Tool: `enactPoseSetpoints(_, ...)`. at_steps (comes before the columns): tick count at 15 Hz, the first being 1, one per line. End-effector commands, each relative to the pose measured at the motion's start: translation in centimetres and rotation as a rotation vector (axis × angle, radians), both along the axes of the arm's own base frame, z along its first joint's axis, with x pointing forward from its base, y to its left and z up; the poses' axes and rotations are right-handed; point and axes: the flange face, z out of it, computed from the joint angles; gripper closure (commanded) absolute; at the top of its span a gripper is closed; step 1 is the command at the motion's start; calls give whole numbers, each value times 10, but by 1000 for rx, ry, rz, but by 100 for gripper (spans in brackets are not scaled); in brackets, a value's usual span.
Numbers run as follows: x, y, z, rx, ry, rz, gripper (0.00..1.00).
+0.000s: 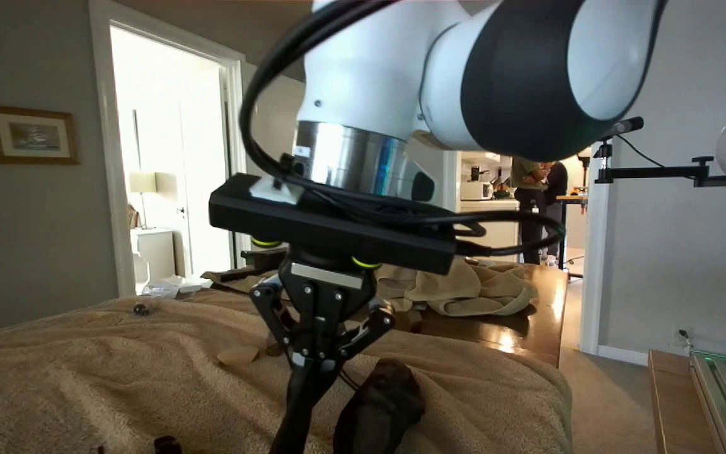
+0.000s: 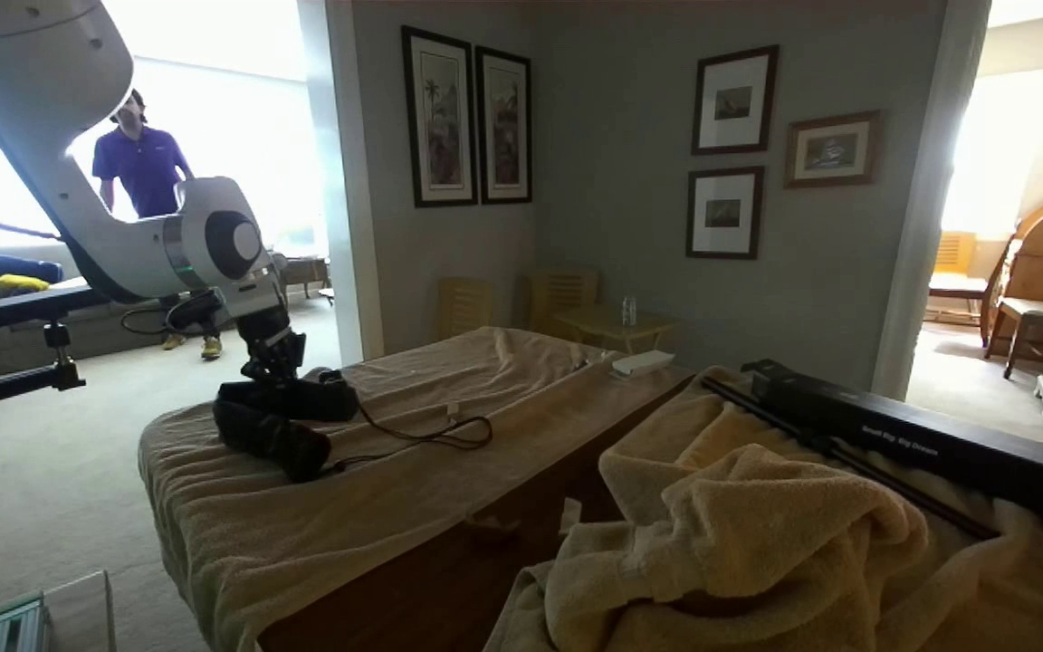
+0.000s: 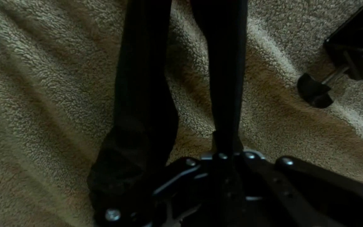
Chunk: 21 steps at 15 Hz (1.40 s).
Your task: Move the black cover forwards.
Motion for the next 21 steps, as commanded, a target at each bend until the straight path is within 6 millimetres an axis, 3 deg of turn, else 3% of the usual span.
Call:
enactPoseSetpoints(1, -17, -34, -12, 99, 1, -72, 100)
enactPoseSetpoints(7, -21, -67, -40, 143, 18, -137, 100)
enactPoseSetpoints(8, -20, -71, -43, 148, 23, -150, 74)
enactPoseSetpoints(9, -17, -74, -44, 154, 18, -157, 73)
enactPoseSetpoints(11, -8, -84, -37, 136, -1, -159, 60)
enactPoseSetpoints(15, 17, -99, 7, 153, -116, -146, 32)
enactPoseSetpoints(18, 16, -88, 37, 181, -176, -92, 12)
enactPoseSetpoints(19, 7, -75, 39, 211, -162, -77, 4)
enactPoseSetpoints(21, -26, -34, 24, 287, -117, -43, 0)
